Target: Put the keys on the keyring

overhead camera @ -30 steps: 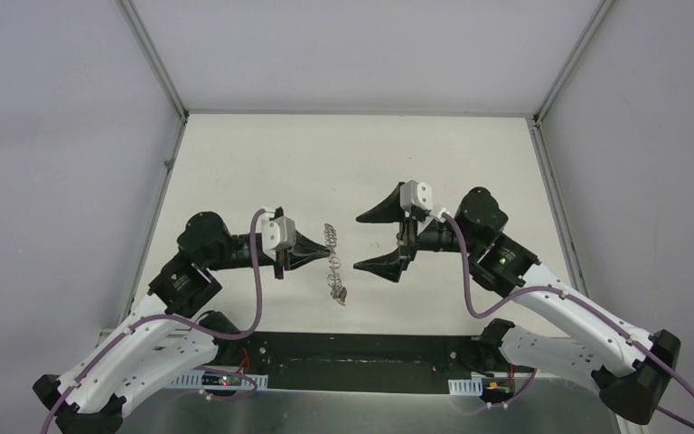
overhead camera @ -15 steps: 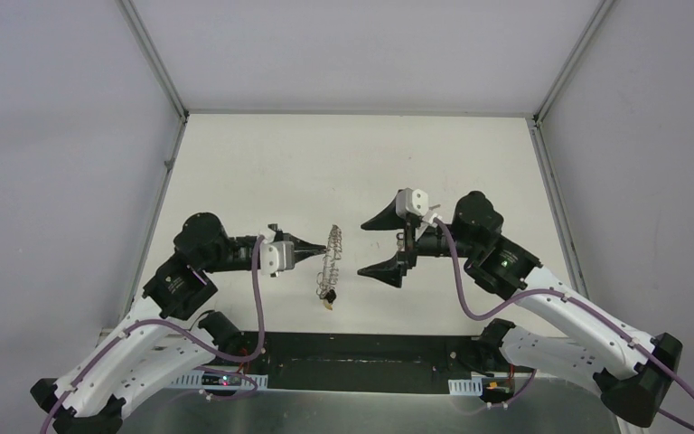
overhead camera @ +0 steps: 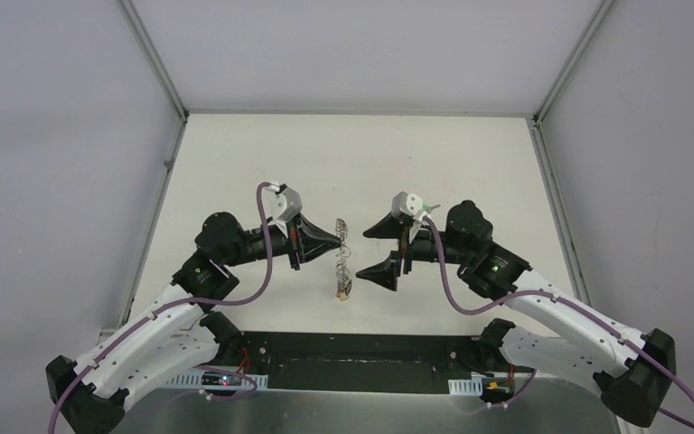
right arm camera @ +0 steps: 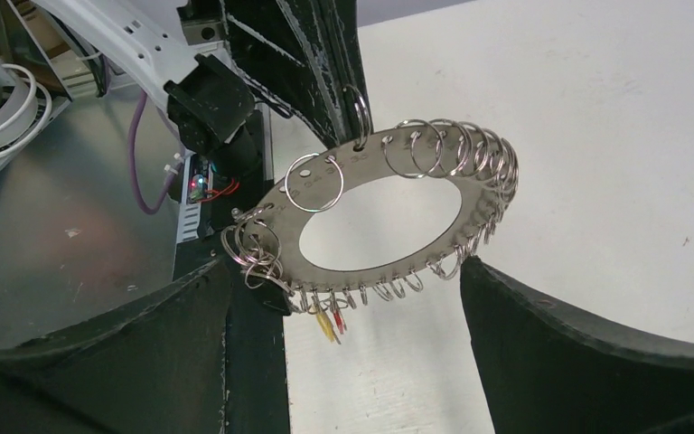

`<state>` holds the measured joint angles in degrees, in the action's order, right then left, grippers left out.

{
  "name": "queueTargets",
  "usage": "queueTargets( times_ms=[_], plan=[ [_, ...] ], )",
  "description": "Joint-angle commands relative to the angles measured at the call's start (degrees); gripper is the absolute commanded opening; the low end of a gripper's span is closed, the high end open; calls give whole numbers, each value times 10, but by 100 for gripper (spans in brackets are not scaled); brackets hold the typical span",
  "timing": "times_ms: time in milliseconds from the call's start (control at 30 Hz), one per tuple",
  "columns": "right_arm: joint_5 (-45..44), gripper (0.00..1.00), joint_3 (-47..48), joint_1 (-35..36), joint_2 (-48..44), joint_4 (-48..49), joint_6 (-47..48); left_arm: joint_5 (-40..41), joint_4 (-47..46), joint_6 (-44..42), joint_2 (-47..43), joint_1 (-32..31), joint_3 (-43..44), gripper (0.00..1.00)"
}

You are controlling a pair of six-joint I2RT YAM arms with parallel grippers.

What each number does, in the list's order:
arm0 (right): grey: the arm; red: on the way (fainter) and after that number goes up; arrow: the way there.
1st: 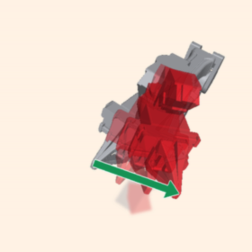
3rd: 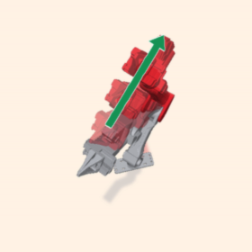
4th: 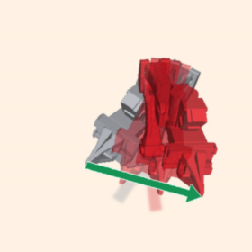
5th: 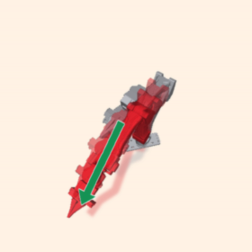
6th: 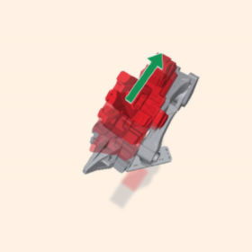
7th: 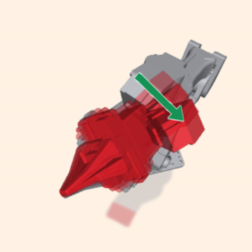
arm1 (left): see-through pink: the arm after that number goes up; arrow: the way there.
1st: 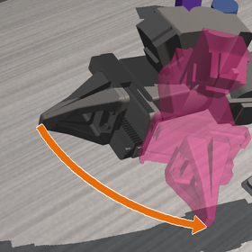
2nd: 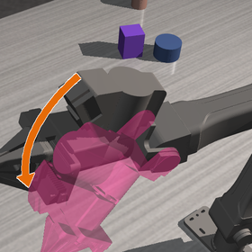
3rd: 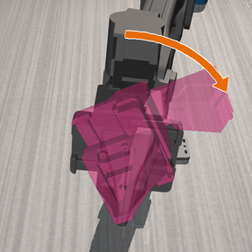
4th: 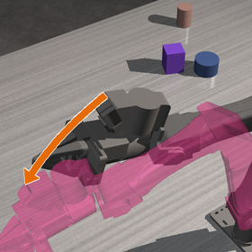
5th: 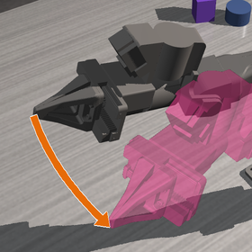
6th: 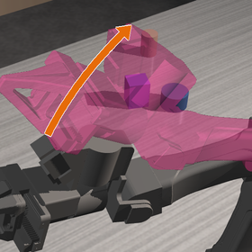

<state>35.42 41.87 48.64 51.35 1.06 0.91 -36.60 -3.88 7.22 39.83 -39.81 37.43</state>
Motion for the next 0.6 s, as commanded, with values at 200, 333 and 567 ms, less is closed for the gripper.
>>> queueTargets(
  times_ms=[200,333,567],
  plan=[
    [-65,100,-30,-30,-5,51,-120,34,-244,105,-32,-5,-82,0],
    [-6,100,-37,-70,7,92,-174,48,-264,100,-55,-5,-103,0],
    [2,100,-30,-149,42,107,-264,56,-243,93,-74,-5,-101,0]
  ],
)
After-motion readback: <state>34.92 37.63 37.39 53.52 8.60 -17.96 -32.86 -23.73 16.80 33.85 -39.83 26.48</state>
